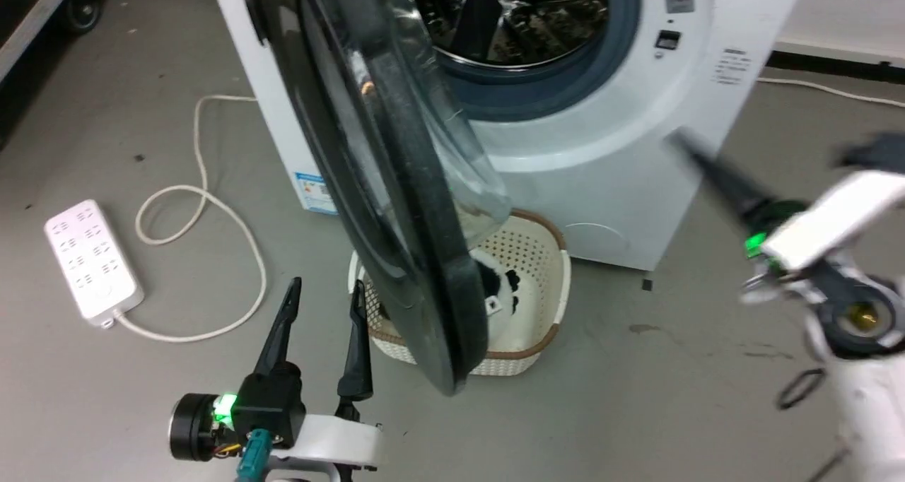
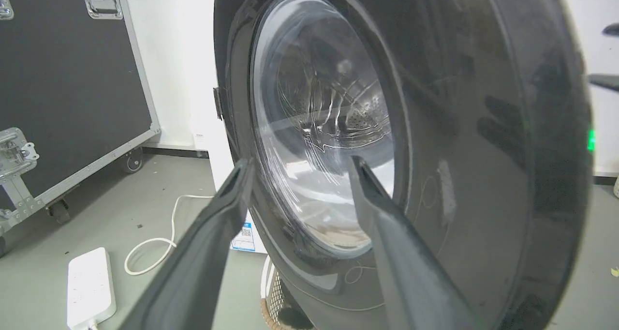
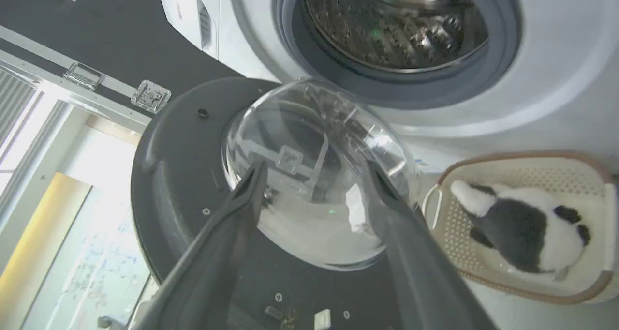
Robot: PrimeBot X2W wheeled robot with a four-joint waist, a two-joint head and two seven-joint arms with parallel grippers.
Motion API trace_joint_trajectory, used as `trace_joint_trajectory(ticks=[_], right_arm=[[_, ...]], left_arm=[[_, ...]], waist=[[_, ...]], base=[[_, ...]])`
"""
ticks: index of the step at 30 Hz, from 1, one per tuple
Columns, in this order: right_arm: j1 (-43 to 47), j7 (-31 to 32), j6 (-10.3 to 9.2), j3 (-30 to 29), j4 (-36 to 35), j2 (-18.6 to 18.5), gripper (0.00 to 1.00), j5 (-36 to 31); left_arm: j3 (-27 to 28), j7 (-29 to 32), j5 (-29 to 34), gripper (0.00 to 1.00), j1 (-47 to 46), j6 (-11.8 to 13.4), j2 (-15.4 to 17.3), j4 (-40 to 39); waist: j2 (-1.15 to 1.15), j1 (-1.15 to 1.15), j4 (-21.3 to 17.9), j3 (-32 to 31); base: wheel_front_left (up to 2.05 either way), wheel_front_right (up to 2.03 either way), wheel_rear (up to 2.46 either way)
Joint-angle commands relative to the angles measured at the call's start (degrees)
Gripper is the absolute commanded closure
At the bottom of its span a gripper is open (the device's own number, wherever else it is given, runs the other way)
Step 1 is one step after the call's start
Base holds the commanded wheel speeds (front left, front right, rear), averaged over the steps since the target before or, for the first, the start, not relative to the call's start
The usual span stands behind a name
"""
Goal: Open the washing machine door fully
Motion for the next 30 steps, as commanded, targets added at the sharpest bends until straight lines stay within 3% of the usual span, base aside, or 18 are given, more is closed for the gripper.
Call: trace_joint_trajectory(ticks=[1,2,4,5,6,9,12,14,23,30], right_arm=[[1.77,-3.95,0.07,-0.81,-3.09,-1.10,0.00,-1.95],[4.63,-11.84,0.07,-0.92,-9.53,-3.69,0.00,-7.03],[6.19,-15.57,0.07,-0.27,-12.38,-5.54,0.00,-10.12],[9.30,-23.08,0.07,1.79,-16.86,-10.18,0.00,-17.44],[9.30,-23.08,0.07,1.79,-16.86,-10.18,0.00,-17.44],[14.28,-33.92,0.07,4.30,-19.07,-15.47,0.00,-28.76],[18.78,-41.10,0.07,3.80,-17.77,-16.90,0.00,-40.70],[21.47,-42.82,0.07,1.58,-16.87,-14.73,0.00,-47.55],[32.59,-43.92,0.07,-7.07,-19.47,2.79,0.00,-66.38],[36.37,-43.94,0.07,-7.81,-21.45,7.17,0.00,-69.98]], left_arm=[[0.47,-0.32,-0.06,0.00,0.07,0.04,0.09,-0.30],[1.41,-0.32,-0.34,0.00,-0.14,0.07,0.09,-0.68],[1.93,-0.32,-0.41,0.00,-0.22,0.07,0.09,-0.84],[2.74,-0.32,-0.30,0.00,-0.24,-0.09,0.09,-1.09],[2.74,-0.32,-0.30,0.00,-0.24,-0.09,0.09,-1.09],[3.85,-0.32,0.03,0.00,0.15,-0.52,0.09,-1.22],[5.16,-0.32,0.31,0.00,0.98,-1.12,0.10,-1.28],[5.72,-0.32,0.45,0.00,1.68,-1.59,0.10,-1.27],[6.45,-0.32,0.79,0.00,4.54,-3.95,0.10,0.51],[5.93,-0.32,0.78,0.00,5.30,-5.20,0.10,2.23]], waist=[[0.00,0.00,-1.00,-0.58],[0.00,0.00,-1.79,-0.85],[0.00,0.00,-2.26,-0.99],[0.00,0.00,-3.05,-1.29],[0.00,0.00,-3.05,-1.29],[0.00,0.00,-4.30,-2.00],[0.00,0.00,-5.45,-2.66],[0.00,0.00,-6.01,-3.08],[0.00,0.00,-7.78,-4.35],[0.00,0.00,-8.02,-4.80]], base=[[0.00,0.00,0.00],[0.00,0.00,0.00],[0.00,0.00,0.00],[0.00,0.00,0.00],[0.00,0.00,0.00],[0.00,0.00,0.00],[0.00,0.00,0.00],[0.00,0.00,0.00],[0.00,0.00,0.00],[0.00,0.00,0.00]])
